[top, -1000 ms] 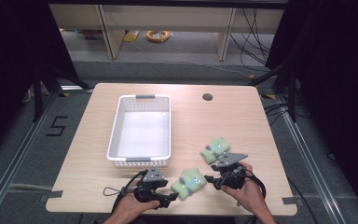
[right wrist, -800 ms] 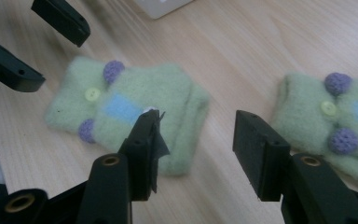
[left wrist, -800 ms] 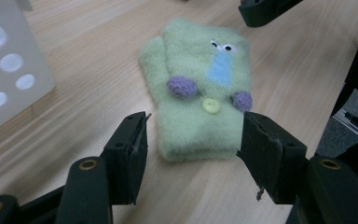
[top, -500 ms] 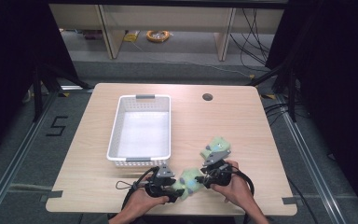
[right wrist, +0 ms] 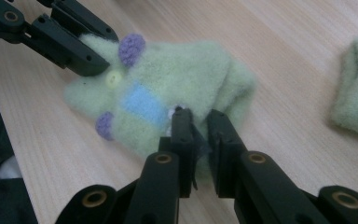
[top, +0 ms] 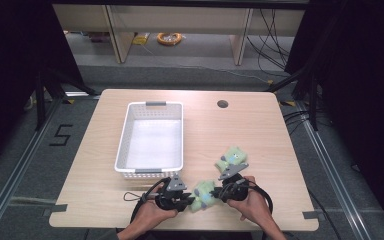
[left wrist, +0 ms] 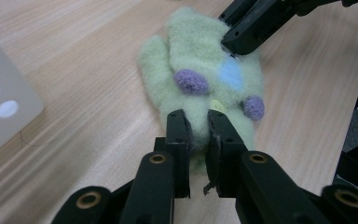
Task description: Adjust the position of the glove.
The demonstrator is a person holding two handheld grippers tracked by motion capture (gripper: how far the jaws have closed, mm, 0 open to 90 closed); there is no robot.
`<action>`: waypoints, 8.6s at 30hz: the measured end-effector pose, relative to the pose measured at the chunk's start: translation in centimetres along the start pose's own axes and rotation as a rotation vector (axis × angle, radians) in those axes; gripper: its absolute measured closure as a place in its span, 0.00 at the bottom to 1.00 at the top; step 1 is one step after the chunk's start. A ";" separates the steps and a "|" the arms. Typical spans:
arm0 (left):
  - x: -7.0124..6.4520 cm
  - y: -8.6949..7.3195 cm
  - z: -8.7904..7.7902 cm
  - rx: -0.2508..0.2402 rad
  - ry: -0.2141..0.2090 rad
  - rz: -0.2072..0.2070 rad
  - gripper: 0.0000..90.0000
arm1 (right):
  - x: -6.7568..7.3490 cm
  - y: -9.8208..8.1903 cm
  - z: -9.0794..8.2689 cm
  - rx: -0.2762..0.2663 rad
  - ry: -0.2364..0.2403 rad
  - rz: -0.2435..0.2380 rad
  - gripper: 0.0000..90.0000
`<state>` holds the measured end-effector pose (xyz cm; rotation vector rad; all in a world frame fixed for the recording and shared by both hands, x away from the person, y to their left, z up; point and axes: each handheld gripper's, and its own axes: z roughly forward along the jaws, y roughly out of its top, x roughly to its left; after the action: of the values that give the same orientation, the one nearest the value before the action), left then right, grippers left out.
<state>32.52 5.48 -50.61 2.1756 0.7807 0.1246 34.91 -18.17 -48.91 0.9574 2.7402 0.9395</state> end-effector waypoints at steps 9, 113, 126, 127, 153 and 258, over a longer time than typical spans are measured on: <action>-0.5 1.6 -0.6 -0.027 -0.037 0.031 0.90 | 2.0 -1.5 -3.2 -0.058 0.013 0.059 0.93; 0.1 3.6 0.2 -0.108 -0.009 -0.153 0.42 | -4.9 4.9 -7.2 -0.229 -0.041 0.197 0.96; -0.2 4.2 1.5 -0.123 -0.016 -0.166 0.42 | -3.0 4.6 -7.5 -0.273 0.008 0.136 0.96; -0.2 4.2 1.6 -0.124 -0.014 -0.170 0.42 | -2.8 4.7 -7.6 -0.265 0.021 0.144 0.96; -2.0 2.9 -1.5 -0.090 -0.151 -0.079 0.87 | 0.7 2.4 -7.5 -0.286 0.097 0.180 0.96; -0.8 1.5 2.3 0.023 -0.101 -0.274 0.51 | -0.8 -4.1 -1.6 -0.088 0.089 0.383 0.51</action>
<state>33.36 2.84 -50.94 2.0561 1.0162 -0.1337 32.90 -21.99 -50.10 1.4907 2.6054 1.1707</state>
